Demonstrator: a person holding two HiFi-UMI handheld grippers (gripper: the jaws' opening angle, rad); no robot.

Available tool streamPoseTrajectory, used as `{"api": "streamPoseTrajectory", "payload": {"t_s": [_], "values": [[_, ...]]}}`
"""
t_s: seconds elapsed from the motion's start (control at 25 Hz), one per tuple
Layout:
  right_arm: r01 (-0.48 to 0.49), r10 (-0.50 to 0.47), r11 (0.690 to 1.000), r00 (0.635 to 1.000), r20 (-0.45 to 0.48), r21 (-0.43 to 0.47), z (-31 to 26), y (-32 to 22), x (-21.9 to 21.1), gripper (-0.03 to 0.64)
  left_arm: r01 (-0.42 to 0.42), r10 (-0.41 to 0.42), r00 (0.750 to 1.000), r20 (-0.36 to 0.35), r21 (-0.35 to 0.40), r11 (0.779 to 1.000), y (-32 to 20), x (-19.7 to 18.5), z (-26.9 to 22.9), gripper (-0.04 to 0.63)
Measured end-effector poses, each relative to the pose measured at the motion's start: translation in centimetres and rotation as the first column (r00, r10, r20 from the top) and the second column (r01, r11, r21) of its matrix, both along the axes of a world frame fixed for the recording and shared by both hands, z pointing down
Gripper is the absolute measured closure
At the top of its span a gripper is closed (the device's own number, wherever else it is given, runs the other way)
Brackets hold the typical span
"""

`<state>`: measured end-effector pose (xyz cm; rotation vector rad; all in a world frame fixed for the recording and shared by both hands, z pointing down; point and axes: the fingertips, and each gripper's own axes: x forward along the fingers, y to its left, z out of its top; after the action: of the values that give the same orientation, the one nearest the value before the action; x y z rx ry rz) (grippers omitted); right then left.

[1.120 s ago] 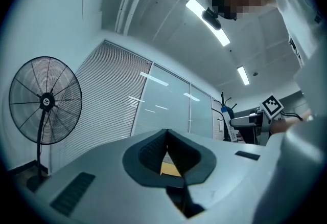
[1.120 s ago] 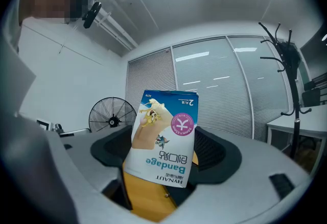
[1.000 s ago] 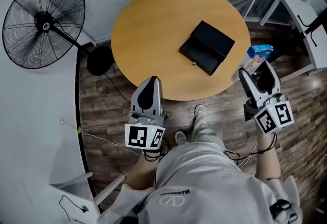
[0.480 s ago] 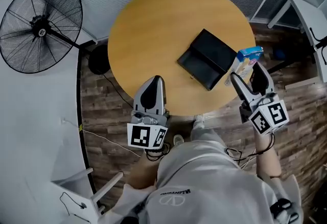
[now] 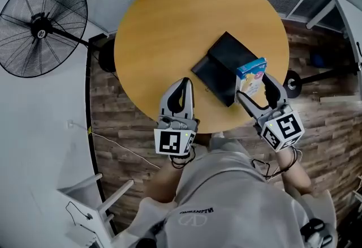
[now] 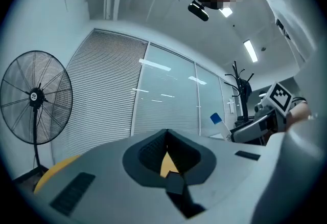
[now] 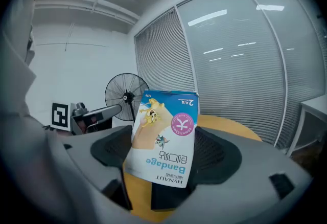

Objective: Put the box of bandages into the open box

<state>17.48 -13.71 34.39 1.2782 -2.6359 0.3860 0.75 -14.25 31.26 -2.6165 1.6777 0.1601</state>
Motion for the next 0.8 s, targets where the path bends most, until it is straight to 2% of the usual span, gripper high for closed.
{"api": "streamPoseTrajectory", "payload": {"t_s": [0.44,0.8], "values": [[0.14,-0.151,0.983,0.984,-0.093,-0.118,5.9,-1.4,-1.8,0.232,0.055,-0.052,0.997,0.05,-0.071,0.996,-3.0,2.1,4.7,0.588],[0.162,-0.199,0.969,0.96,-0.196,-0.187,8.5,-2.8,-4.6,0.232,0.027,-0.025,1.0,0.011,-0.141,0.99,-5.3,1.3,8.5,0.588]]}}
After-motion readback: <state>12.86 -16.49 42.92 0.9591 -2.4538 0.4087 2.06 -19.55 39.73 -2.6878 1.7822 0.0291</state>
